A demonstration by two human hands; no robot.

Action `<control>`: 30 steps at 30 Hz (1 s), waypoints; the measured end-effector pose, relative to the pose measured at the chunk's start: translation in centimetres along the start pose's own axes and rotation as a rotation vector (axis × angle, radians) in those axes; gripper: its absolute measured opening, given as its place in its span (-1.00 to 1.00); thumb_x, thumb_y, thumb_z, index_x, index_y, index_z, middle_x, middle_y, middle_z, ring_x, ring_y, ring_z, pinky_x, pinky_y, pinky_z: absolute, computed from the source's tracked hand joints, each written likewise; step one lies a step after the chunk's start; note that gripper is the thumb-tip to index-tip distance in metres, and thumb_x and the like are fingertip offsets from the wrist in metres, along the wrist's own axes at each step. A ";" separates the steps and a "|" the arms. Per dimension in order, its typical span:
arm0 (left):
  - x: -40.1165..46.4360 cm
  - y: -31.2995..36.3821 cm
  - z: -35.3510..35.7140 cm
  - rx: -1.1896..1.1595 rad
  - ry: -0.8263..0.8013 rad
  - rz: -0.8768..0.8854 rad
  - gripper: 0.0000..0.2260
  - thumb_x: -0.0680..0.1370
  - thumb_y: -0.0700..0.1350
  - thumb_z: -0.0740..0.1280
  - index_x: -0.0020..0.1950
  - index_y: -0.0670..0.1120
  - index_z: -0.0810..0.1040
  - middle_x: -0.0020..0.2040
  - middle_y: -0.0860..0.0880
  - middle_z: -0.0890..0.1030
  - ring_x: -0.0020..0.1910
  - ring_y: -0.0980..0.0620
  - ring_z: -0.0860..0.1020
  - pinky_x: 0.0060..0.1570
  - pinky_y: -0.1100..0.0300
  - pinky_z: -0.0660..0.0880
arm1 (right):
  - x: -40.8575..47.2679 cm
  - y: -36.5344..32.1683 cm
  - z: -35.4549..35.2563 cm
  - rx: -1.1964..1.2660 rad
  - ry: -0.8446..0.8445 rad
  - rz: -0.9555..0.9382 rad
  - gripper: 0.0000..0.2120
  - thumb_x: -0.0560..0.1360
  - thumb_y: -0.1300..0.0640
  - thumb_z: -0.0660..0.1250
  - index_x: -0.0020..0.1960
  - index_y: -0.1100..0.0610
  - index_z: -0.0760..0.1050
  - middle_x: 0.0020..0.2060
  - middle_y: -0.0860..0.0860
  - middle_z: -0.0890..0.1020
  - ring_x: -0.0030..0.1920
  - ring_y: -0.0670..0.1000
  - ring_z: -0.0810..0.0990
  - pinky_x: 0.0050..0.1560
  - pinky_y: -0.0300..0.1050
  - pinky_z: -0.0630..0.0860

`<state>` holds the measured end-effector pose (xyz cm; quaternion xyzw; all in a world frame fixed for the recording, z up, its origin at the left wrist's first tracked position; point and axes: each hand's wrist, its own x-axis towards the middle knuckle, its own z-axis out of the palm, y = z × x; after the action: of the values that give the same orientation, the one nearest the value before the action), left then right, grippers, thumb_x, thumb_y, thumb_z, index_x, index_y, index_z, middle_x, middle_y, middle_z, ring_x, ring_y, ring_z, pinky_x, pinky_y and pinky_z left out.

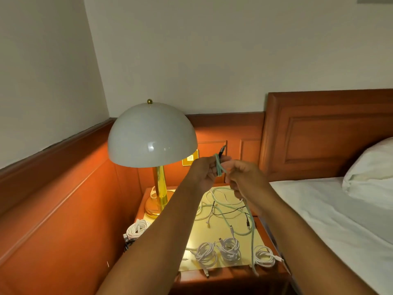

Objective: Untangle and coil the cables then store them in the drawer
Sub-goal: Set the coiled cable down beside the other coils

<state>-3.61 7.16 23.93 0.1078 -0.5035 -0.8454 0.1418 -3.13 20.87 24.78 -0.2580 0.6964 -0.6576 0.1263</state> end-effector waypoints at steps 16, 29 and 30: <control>-8.5 -5.9 -6.2 -0.161 0.037 -0.200 -0.71 0.70 -0.17 0.02 0.08 -0.31 0.47 -0.28 -0.10 0.64 -0.37 0.05 0.62 -0.25 0.24 0.52 | -9.2 13.7 7.0 0.050 -0.018 0.247 -0.70 0.66 0.03 0.14 -0.11 0.14 0.53 -0.49 -0.05 0.36 -0.54 -0.12 0.27 -0.49 -0.24 0.22; -12.7 -8.7 -9.5 -0.196 0.032 -0.248 -0.77 0.66 -0.20 0.11 0.06 -0.32 0.47 -0.28 -0.12 0.58 -0.37 0.03 0.55 -0.31 0.26 0.55 | -10.7 19.6 7.4 0.126 -0.248 0.436 -0.69 0.66 0.02 0.13 -0.08 0.22 0.49 -0.50 -0.03 0.29 -0.54 -0.10 0.21 -0.53 -0.23 0.18; -12.9 -8.8 -9.6 -0.191 0.033 -0.239 -0.77 0.65 -0.21 0.12 0.05 -0.33 0.48 -0.28 -0.13 0.58 -0.36 0.03 0.55 -0.30 0.26 0.55 | -10.6 19.7 7.3 0.087 -0.230 0.456 -0.65 0.64 -0.04 0.16 -0.11 0.21 0.48 -0.52 -0.04 0.28 -0.55 -0.10 0.20 -0.55 -0.24 0.17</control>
<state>10.39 7.77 12.17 0.1668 -0.4019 -0.8985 0.0582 5.66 20.27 2.93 -0.1618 0.6886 -0.6080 0.3607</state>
